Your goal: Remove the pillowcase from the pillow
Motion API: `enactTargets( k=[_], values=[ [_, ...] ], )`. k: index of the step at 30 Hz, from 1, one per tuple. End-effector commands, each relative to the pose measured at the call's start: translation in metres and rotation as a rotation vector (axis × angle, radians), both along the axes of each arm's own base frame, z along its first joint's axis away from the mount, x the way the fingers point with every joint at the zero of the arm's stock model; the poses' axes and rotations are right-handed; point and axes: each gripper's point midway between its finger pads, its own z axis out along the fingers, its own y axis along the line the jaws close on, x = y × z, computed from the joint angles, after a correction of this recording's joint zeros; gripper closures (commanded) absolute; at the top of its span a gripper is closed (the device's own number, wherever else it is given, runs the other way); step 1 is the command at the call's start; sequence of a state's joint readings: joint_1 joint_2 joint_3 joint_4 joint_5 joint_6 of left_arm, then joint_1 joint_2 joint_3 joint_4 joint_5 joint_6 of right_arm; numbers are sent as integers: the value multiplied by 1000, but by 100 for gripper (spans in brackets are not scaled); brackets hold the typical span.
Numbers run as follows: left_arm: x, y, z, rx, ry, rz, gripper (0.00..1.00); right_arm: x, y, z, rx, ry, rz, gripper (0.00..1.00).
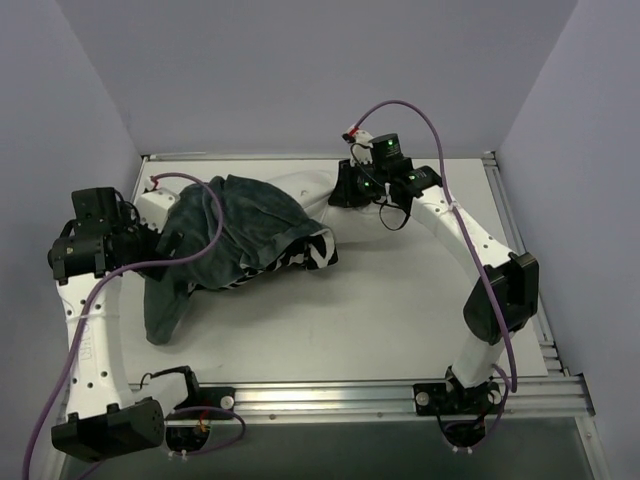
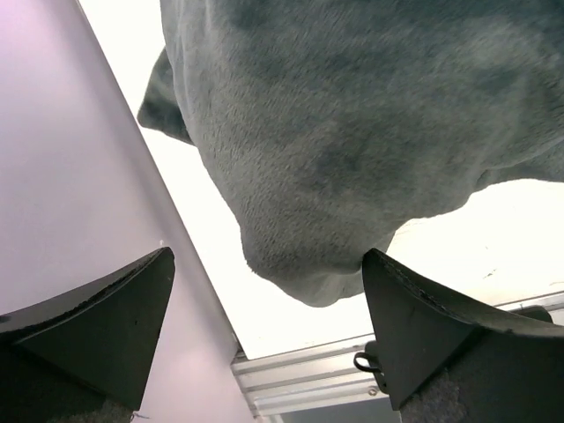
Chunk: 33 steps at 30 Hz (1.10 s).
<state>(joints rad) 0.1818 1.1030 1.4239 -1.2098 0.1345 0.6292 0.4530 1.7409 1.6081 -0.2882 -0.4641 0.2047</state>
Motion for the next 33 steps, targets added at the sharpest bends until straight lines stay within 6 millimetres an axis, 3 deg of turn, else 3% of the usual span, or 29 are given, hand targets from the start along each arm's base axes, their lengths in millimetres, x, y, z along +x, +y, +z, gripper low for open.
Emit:
enactTargets(
  k=[1,5,7,9,12,13,14,16,20,23,24,26,27,32,33],
  values=[
    [-8,-2,-13,-53,45,-26,4,3,-11,39,29,-86,-47,100],
    [-12,-2,-41,-100,85,-31,0,6,-14,38,27,-90,-59,100],
    [-9,0,-60,-123,78,-20,14,9,-17,38,29,-89,-66,100],
    [2,0,-61,-150,30,14,26,11,-19,37,31,-89,-74,100],
    [16,-11,-53,-244,-43,35,59,10,-20,36,34,-89,-73,100],
    [20,-15,-49,-270,-62,34,75,10,-21,36,34,-90,-76,100],
    [22,-13,-45,-273,-79,59,98,9,-22,31,32,-85,-80,100],
    [30,-2,-36,-248,-149,117,98,8,-26,33,39,-91,-92,100],
    [31,48,-30,-112,-229,308,98,16,-58,52,48,-130,-168,100],
    [29,84,-18,-118,-281,417,98,27,-110,76,66,-186,-292,100],
    [32,96,-10,-115,-304,451,98,32,-138,78,65,-193,-361,100],
    [28,126,-1,-93,-345,563,98,31,-169,90,42,-231,-458,100],
    [26,133,4,-86,-360,582,98,31,-188,91,24,-242,-507,100],
    [20,154,2,-29,-362,622,98,15,-237,118,-36,-332,-637,100],
    [18,159,1,-11,-361,638,98,14,-261,123,-53,-346,-692,100]
  ],
)
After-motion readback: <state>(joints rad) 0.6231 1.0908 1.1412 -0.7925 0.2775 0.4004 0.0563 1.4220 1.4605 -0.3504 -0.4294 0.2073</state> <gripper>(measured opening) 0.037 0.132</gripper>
